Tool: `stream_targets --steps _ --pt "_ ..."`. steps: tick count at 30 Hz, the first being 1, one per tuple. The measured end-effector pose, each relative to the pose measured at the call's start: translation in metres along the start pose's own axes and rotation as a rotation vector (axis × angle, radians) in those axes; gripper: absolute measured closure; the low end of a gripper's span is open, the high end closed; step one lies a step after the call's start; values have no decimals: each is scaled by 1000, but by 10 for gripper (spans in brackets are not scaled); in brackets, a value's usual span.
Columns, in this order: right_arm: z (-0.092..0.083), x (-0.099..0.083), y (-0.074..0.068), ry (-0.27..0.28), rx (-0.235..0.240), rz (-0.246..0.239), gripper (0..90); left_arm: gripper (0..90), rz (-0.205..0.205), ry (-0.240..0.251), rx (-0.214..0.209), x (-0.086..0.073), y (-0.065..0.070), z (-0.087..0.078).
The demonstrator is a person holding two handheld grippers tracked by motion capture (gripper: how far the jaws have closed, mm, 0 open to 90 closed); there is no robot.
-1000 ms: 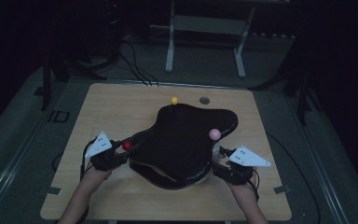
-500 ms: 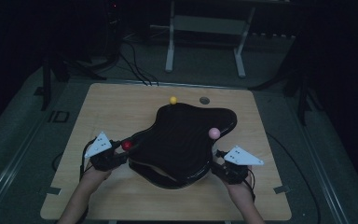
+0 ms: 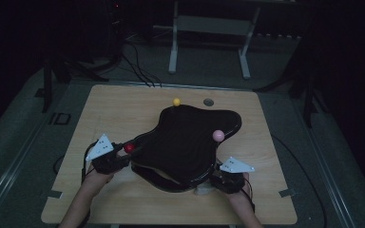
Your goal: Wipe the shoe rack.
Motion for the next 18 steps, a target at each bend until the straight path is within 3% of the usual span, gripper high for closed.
stream_targets --steps 8,15,18 --pt "-20 26 -1 65 -3 -8 507 593 -1 0 3 0 0 0" --pt "-50 82 -3 216 -11 -31 506 593 0 0 6 0 0 0" --pt "-46 85 -1 187 -14 -31 581 592 2 0 7 0 0 0"
Point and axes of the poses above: each handheld gripper's, and its own axes: z roughly forward along the jaws, x roughly out of its top, y roughly to its right, the point moved 8 cm from there along z, roughly forward along the jaws, and after that the axes turned 4 degrees about y, right-handed, at the moved point
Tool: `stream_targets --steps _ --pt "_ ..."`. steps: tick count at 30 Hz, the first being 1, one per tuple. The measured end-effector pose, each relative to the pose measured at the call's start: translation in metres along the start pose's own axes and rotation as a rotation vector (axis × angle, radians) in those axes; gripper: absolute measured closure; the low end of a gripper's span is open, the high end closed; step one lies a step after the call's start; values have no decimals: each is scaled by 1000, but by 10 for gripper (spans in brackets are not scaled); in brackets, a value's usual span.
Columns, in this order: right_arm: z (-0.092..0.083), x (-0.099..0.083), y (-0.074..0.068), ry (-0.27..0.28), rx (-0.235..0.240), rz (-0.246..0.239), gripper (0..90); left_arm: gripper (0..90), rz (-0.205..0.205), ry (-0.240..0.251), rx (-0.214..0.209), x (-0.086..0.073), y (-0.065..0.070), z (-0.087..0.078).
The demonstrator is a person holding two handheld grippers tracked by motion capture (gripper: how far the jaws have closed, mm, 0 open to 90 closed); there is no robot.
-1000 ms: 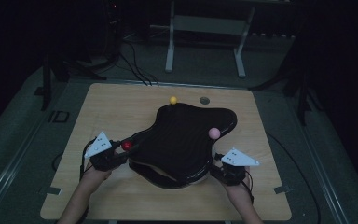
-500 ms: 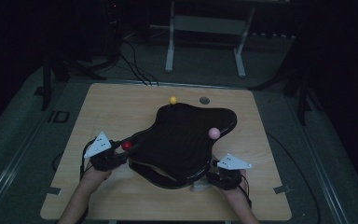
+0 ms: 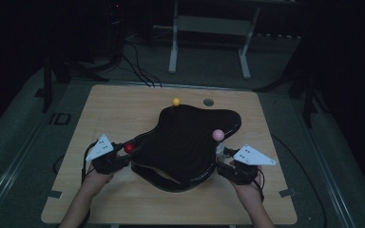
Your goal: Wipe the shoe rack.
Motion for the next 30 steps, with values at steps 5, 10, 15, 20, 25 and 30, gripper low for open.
stream_targets --steps 5,10,15,20,25,30 --pt "10 -19 1 -30 10 23 619 593 -2 -1 -2 0 0 0" --pt "16 -34 0 -67 8 17 621 593 -4 -3 -1 0 0 0" --pt "27 -67 0 -145 10 20 622 592 -6 0 -3 0 0 0" --pt "38 -101 -1 -211 9 29 622 593 -5 1 -2 0 0 0" --pt "37 -101 -1 -235 19 17 614 593 -6 4 -1 0 0 0" --pt "32 -100 1 -242 41 18 605 593 -3 1 -2 0 0 0"
Point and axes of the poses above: each handheld gripper's, and its own axes: z roughly forward along the jaws, x roughly out of its top, y roughly to its right, the point moved 8 cm from there along z, roughly forward along the jaws, and after that the axes turned 4 degrees about y, right-handed, at the moved point
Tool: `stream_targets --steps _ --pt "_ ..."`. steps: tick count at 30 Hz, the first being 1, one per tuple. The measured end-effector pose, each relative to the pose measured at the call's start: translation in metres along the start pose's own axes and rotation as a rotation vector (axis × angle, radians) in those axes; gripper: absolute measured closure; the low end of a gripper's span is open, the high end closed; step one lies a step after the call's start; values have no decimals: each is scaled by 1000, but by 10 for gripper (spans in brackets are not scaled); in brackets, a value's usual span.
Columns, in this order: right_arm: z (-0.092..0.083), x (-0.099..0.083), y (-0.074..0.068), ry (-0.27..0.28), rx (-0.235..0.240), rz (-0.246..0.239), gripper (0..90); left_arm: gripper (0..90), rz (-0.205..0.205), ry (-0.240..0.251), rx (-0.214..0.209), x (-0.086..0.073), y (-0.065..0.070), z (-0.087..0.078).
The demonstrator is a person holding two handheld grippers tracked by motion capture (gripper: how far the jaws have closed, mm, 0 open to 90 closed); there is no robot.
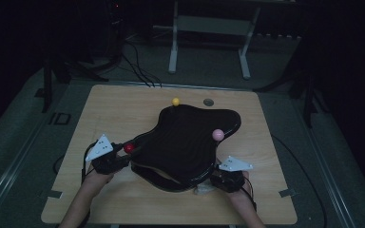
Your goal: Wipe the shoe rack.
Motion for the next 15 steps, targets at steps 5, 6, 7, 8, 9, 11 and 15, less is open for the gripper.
stream_targets --steps 5,6,7,8,9,11,15 --pt "-9 -2 2 -5 6 -3 616 592 1 -5 3 0 0 0" --pt "-11 -3 2 -6 6 -3 629 592 2 -5 2 0 0 0" --pt "-14 -4 3 -7 6 -3 640 592 4 -4 1 0 0 0" --pt "-17 -5 4 -9 -2 -5 655 592 4 -4 1 0 0 0" --pt "-20 -6 5 -8 -8 -3 672 592 1 -5 0 0 0 0" --pt "-23 -7 7 -7 -15 -1 681 592 2 -4 0 0 0 0" --pt "-38 -4 20 23 -62 21 692 592 0 -3 0 0 0 0"
Point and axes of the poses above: each handheld gripper's, and its own axes: z roughly forward along the jaws, x roughly out of its top, y roughly to its right, the point moved 8 cm from there along z, roughly forward along the jaws, and after that the axes turned 4 degrees about y, right-handed, at the moved point
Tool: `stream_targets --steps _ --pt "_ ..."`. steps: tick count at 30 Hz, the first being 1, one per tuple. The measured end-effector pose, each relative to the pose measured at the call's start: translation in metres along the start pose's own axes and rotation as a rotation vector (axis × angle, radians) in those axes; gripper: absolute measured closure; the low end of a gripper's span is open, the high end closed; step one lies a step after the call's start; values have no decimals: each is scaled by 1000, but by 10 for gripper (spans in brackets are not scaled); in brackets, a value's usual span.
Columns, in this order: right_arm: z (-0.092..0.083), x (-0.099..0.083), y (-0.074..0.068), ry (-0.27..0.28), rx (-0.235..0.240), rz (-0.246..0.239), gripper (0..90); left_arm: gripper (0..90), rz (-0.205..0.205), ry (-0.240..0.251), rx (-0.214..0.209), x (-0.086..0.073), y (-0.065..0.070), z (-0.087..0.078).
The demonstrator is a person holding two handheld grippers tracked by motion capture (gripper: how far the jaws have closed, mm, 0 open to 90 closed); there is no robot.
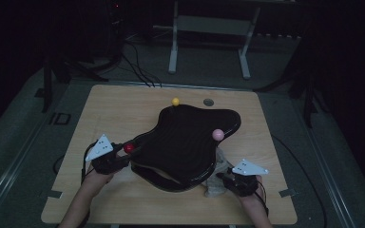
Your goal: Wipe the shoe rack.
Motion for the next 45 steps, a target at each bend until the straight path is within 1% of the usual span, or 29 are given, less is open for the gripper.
stream_targets --steps 1,2,3,4,6,7,11,14,17,19,21,23,25,27,28,29,30,32,33,35,37,38,40,41,43,45 --pt "-4 3 5 11 -17 5 693 592 2 0 1 0 0 0" --pt "-4 3 5 11 -17 5 693 592 2 0 1 0 0 0" --pt "-8 6 11 25 -36 16 694 592 1 1 -1 0 0 0" --pt "-19 15 25 56 -77 35 694 592 1 2 -2 0 0 0" --pt "-30 26 38 86 -110 54 694 592 -1 1 -2 0 0 0" --pt "-38 33 45 104 -134 57 694 592 -1 1 -3 0 0 0" --pt "-69 71 72 204 -207 53 694 592 -4 3 -4 0 0 0" --pt "-87 103 86 265 -245 39 693 592 -3 2 -4 0 0 0" --pt "-97 133 91 319 -251 21 692 592 -2 0 -3 0 0 0" --pt "-98 148 91 327 -244 0 689 592 -1 1 -5 0 0 0" --pt "-94 158 89 323 -230 -15 689 592 1 0 -5 0 0 0" --pt "-85 163 86 306 -206 -26 689 593 2 -2 -4 0 0 0" --pt "-73 162 82 274 -175 -27 690 593 2 -2 -6 0 0 0" --pt "-62 158 80 248 -178 -45 694 593 3 -4 -6 0 0 0" --pt "-59 156 80 243 -182 -41 697 593 4 -5 -5 0 0 0" --pt "-57 154 81 245 -181 -25 701 593 4 -4 -5 0 0 0" --pt "-56 152 82 244 -179 -11 704 593 4 -5 -5 0 0 0" --pt "-55 149 84 237 -184 -11 705 593 4 -3 -5 0 0 0" --pt "-54 144 87 224 -178 14 708 593 3 -2 -6 0 0 0" --pt "-56 144 88 214 -182 17 708 593 4 -3 -6 0 0 0" --pt "-63 150 81 254 -146 36 707 593 4 -2 -5 0 0 0" --pt "-65 152 77 268 -134 31 707 593 5 -2 -5 0 1 0" --pt "-63 152 72 258 -146 0 708 593 4 -2 -4 0 1 0" --pt "-61 149 71 251 -152 -3 711 593 7 -4 -4 0 1 0" --pt "-58 141 73 246 -159 12 714 593 11 -6 -5 0 1 -1" --pt "-56 133 77 226 -165 28 713 593 18 -9 -2 0 2 -1"
Point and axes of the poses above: each handheld gripper's, and its own axes: z roughly forward along the jaws, x roughly out of its top, y roughly to its right, the point moved 8 cm from there along z, roughly forward along the jaws, and after that the axes turned 4 degrees about y, right-handed, at the moved point
